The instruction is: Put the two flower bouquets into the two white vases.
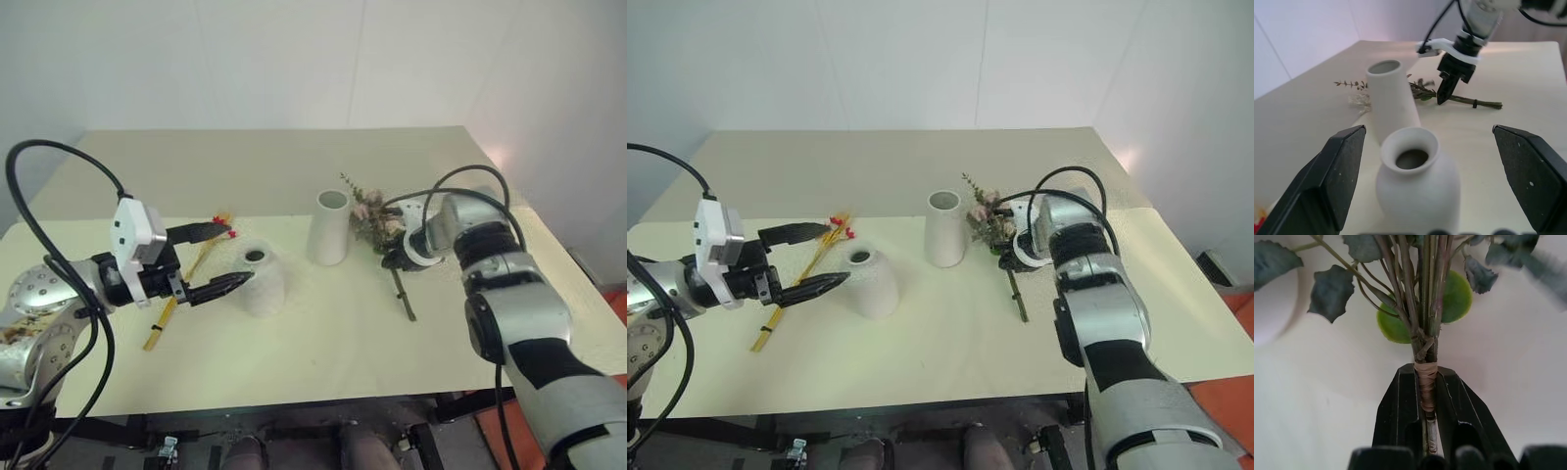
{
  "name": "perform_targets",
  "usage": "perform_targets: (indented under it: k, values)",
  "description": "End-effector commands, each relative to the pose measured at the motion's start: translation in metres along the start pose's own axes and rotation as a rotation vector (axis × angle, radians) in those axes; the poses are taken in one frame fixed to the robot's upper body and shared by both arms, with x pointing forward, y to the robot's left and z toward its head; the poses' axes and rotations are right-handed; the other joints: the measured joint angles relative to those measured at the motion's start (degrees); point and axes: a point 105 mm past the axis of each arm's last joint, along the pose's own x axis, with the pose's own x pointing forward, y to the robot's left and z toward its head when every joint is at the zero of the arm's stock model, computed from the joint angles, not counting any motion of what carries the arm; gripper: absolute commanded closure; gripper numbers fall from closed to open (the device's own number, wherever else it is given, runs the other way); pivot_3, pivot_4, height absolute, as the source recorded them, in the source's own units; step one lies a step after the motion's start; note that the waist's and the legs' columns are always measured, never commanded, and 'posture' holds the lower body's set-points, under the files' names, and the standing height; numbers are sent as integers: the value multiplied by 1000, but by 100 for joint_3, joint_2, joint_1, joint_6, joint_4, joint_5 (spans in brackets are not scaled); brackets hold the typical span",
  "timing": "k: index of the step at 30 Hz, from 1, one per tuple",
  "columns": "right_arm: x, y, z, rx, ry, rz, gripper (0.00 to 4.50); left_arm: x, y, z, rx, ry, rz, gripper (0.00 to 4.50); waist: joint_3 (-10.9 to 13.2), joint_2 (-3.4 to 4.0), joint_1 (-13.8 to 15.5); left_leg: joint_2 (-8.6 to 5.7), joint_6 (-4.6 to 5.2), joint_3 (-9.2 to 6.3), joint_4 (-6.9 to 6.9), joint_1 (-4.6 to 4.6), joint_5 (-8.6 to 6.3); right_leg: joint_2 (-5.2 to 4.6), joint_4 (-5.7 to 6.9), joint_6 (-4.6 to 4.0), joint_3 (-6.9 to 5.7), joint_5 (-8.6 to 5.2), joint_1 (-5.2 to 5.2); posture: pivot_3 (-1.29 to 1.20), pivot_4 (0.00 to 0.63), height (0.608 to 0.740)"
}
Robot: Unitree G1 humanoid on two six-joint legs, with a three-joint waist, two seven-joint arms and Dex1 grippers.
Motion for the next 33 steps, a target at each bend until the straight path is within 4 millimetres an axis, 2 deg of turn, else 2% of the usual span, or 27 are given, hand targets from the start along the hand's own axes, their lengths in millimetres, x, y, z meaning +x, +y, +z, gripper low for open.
perform_targets:
  k: [1, 5, 9, 12, 22, 26, 33]
  values:
    - [-36, -11, 44, 85, -373, 12, 4281, 1, 6, 10, -8, -50, 20, 0, 0, 0, 18, 0, 0, -1, 0, -2, 0, 0, -2, 0, 0, 0, -2, 0, 150, 740]
    - [-96, -5, 88, 189, -861, 158, 4281, 4, 18, 19, -46, -83, 28, 0, 4, 6, 7, 1, 0, -2, 0, -9, 0, 3, 3, 4, 1, 2, -11, 0, 150, 740]
    - [-134, 22, 109, 78, -1110, 236, 4281, 9, 28, 24, -89, -84, 27, 0, 6, 10, -41, 2, 0, -2, -1, 4, 0, 4, 4, 6, 1, 3, -2, 0, 150, 740]
    - [-150, 48, 117, 3, -1215, 316, 4281, 13, 31, 27, -102, -82, 16, 0, 6, 10, -70, 2, 0, -1, -2, 4, 0, 4, 2, 7, 3, 3, -3, 0, 150, 740]
    - [-147, 127, 119, -260, -1339, 474, 4281, 15, 32, 31, -98, -102, 18, 0, 7, 11, -45, 2, 0, -1, -6, 2, 0, 3, 3, 4, 4, 3, -6, 0, 150, 740]
    - [-147, 134, 122, -277, -1351, 487, 4281, 12, 32, 32, -92, -102, 28, 0, 7, 11, -35, 3, 0, -1, -6, 2, 0, 3, 3, 3, 2, 4, -6, 0, 150, 740]
    - [-143, 130, 124, -260, -1351, 476, 4281, 8, 31, 31, -87, -93, 42, 0, 7, 11, -34, 3, 0, -1, -6, 1, 0, 3, 3, 3, 2, 3, -6, 0, 150, 740]
